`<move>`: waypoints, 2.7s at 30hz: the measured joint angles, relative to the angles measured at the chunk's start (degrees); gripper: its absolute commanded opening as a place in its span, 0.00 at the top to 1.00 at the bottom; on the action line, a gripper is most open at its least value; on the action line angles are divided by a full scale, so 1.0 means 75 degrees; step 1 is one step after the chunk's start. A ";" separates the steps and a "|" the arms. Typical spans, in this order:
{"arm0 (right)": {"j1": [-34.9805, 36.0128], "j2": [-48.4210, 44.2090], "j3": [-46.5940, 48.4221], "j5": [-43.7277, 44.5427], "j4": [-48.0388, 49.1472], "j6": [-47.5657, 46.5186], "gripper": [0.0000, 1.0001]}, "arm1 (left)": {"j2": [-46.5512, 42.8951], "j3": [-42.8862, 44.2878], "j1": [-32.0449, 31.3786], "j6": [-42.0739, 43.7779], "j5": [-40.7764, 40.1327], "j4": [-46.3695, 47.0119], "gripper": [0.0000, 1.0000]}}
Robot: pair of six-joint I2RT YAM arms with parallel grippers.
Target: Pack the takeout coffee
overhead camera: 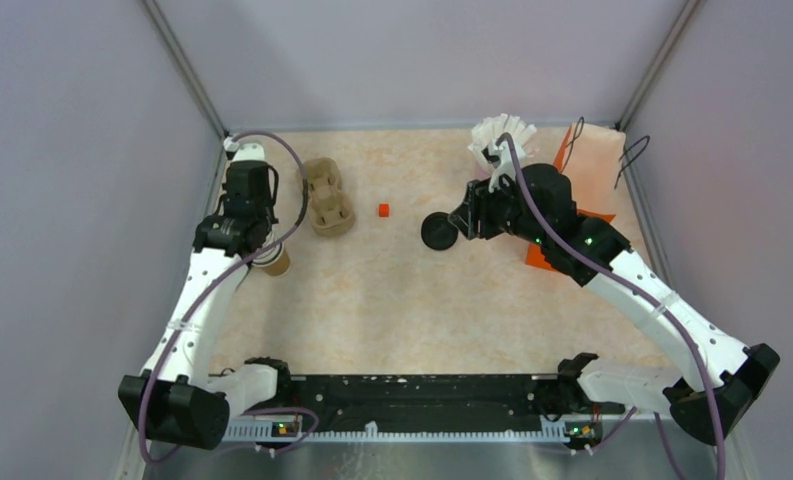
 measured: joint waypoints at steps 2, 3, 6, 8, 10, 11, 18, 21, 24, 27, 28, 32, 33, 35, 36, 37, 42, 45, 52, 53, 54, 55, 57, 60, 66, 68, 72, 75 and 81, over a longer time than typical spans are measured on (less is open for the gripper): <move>0.0000 0.0000 0.0000 0.0000 0.0000 0.0000 0.55 | 0.0000 0.0085 0.0000 0.0009 0.0029 -0.0093 1.00; 0.0000 0.0000 0.0000 0.0000 0.0000 0.0000 0.55 | 0.0000 0.0154 0.0000 0.0012 0.0073 -0.0178 1.00; 0.0000 0.0000 0.0000 -0.0003 0.0000 0.0003 0.55 | 0.0000 0.0656 0.0000 0.0038 0.0254 -0.0548 1.00; 0.0003 0.0000 0.0000 -0.0012 0.0003 0.0009 0.55 | -0.0003 0.1113 0.0000 0.0055 0.0350 -0.0702 1.00; 0.0003 0.0000 0.0000 -0.0029 0.0003 0.0015 0.55 | -0.0029 0.1635 0.0000 0.0087 0.0466 -0.0831 1.00; 0.0000 0.0000 -0.0003 -0.0032 0.0012 0.0035 0.55 | -0.0064 0.1888 0.0000 0.0114 0.0565 -0.0871 1.00; 0.0000 -0.0009 -0.0198 -0.0055 0.0108 0.0271 0.54 | -0.0755 0.2492 0.0000 0.0236 0.2384 -0.0909 1.00; 0.0000 -0.0044 -0.0376 -0.0026 0.0143 0.0417 0.44 | -0.1093 0.2136 -0.0023 0.0154 0.3541 -0.0769 1.00; 0.0003 -0.0198 -0.0641 0.0041 0.0187 0.0624 0.33 | -0.1358 0.1332 -0.0242 0.0017 0.4199 -0.0731 1.00; 0.0003 -0.0577 -0.0991 0.0201 0.0303 0.0871 0.29 | -0.1384 0.0542 -0.0930 -0.0175 0.4313 -0.0766 1.00; 0.0003 -0.0729 -0.1075 0.0303 0.0303 0.0965 0.29 | -0.1309 0.0271 -0.1364 -0.0274 0.4214 -0.0758 1.00; 0.0003 -0.0988 -0.1099 0.0764 0.0283 0.1241 0.30 | -0.1107 -0.0487 -0.2970 -0.0667 0.3786 -0.0644 1.00; 0.0003 -0.1005 -0.1119 0.0883 0.0289 0.1314 0.31 | -0.1070 -0.0691 -0.3363 -0.0796 0.3631 -0.0484 1.00; 0.0003 -0.1017 -0.1186 0.1067 0.0303 0.1419 0.32 | -0.0909 -0.1125 -0.4048 -0.1032 0.3340 -0.0093 1.00; 0.0000 -0.1014 -0.1221 0.1116 0.0291 0.1460 0.33 | -0.0787 -0.1297 -0.4368 -0.1151 0.3150 0.0052 1.00; 0.0003 -0.1014 -0.1256 0.1166 0.0277 0.1489 0.34 | -0.0597 -0.1443 -0.4715 -0.1274 0.2856 0.0175 1.00; 0.0003 -0.1014 -0.1297 0.1390 0.0306 0.1614 0.35 | 0.0758 -0.1521 -0.6411 -0.1766 0.1734 0.0495 0.97; 0.0003 -0.1017 -0.1309 0.1530 0.0338 0.1661 0.36 | 0.1393 -0.1422 -0.7023 -0.1993 0.1314 0.0772 0.88; 0.0003 -0.1180 -0.1443 0.1836 0.0420 0.1679 0.37 | 0.2002 -0.1399 -0.7609 -0.2396 0.0898 0.1049 0.52; 0.0003 -0.1218 -0.1448 0.1871 0.0423 0.1676 0.38 | 0.1999 -0.1399 -0.7627 -0.2416 0.0895 0.1061 0.44; 0.0003 -0.1250 -0.1448 0.1891 0.0425 0.1676 0.38 | 0.1970 -0.1396 -0.7635 -0.2442 0.0898 0.1107 0.39; 0.0003 -0.1285 -0.1448 0.1912 0.0434 0.1673 0.39 | 0.1929 -0.1396 -0.7641 -0.2468 0.0895 0.1151 0.36; 0.0003 -0.1314 -0.1448 0.1932 0.0469 0.1673 0.41 | 0.1781 -0.1378 -0.7641 -0.2489 0.0889 0.1192 0.28; 0.0003 -0.1311 -0.1448 0.1938 0.0484 0.1667 0.44 | 0.1338 -0.1224 -0.7638 -0.2474 0.0769 0.1195 0.20; 0.0003 -0.1023 -0.1448 0.1807 0.0688 0.1647 0.50 | 0.0213 -0.0714 -0.7111 -0.2471 0.0315 0.0953 0.27; 0.0003 -0.0691 -0.1445 0.1655 0.0799 0.1629 0.54 | -0.0117 -0.0679 -0.6615 -0.2474 0.0268 0.0799 0.33; 0.0015 0.0172 -0.1422 0.1390 0.0866 0.1580 0.56 | -0.0554 -0.0743 -0.5042 -0.2471 0.0350 0.0280 0.43; 0.0099 0.0877 -0.1387 0.1378 0.0871 0.1507 0.57 | -0.0784 -0.1023 -0.4255 -0.2477 0.0358 -0.0064 0.50; 0.0335 0.2235 -0.0912 0.1480 0.0944 0.1227 0.59 | -0.0632 -0.1795 -0.3885 -0.2617 0.0839 -0.0428 0.61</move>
